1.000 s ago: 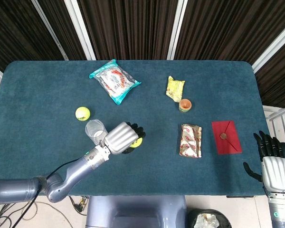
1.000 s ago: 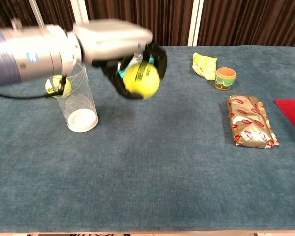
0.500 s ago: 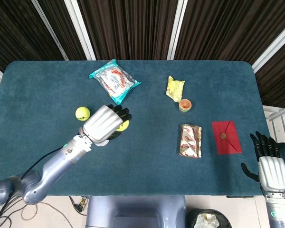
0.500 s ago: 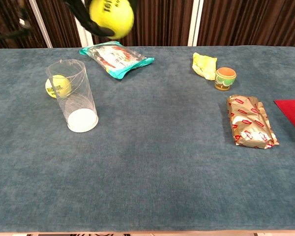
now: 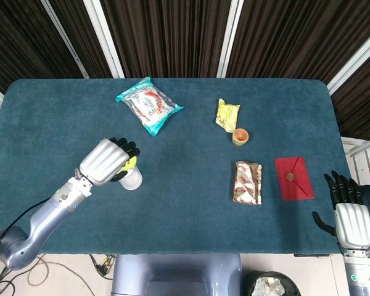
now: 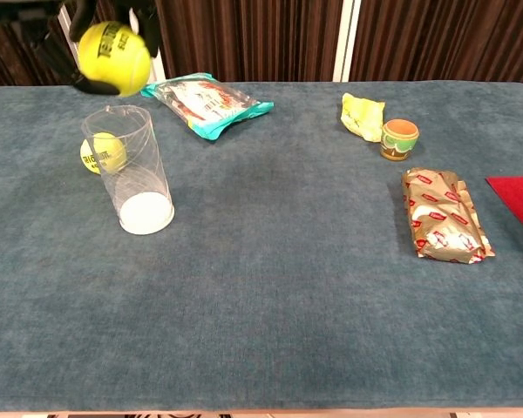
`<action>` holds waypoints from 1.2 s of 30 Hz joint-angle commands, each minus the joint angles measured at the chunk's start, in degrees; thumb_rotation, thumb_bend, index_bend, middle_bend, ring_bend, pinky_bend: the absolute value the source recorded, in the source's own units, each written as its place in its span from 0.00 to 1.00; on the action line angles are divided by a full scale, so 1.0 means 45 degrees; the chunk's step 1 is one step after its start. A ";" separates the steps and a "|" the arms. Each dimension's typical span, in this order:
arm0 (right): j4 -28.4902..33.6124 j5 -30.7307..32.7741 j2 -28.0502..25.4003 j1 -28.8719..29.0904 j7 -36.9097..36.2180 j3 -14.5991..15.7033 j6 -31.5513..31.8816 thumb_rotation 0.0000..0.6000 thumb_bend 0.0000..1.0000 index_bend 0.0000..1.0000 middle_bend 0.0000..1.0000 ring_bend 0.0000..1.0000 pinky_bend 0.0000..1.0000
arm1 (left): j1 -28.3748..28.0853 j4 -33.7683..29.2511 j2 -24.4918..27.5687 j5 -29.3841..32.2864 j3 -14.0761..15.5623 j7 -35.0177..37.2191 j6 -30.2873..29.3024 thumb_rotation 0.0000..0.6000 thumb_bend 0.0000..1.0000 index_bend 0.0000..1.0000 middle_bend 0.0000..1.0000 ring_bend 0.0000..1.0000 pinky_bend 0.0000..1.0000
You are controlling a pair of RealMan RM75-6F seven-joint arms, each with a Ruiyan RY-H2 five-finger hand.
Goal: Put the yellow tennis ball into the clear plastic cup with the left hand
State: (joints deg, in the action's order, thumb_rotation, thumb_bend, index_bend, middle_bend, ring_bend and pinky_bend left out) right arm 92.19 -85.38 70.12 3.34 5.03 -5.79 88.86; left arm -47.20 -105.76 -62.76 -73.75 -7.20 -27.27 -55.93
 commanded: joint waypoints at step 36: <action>-0.0023 -0.0093 -0.0018 -0.0087 -0.0160 -0.0055 0.0237 1.00 0.34 0.00 0.02 0.02 0.00 | 0.0574 0.0222 0.0699 0.0923 0.0013 -0.0418 -0.0445 1.00 0.07 0.34 0.29 0.28 0.47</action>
State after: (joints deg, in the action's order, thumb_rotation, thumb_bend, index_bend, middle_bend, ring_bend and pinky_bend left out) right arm 92.09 -85.79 70.04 2.95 4.30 -6.04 89.91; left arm -45.19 -105.66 -60.25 -70.56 -7.23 -29.77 -57.96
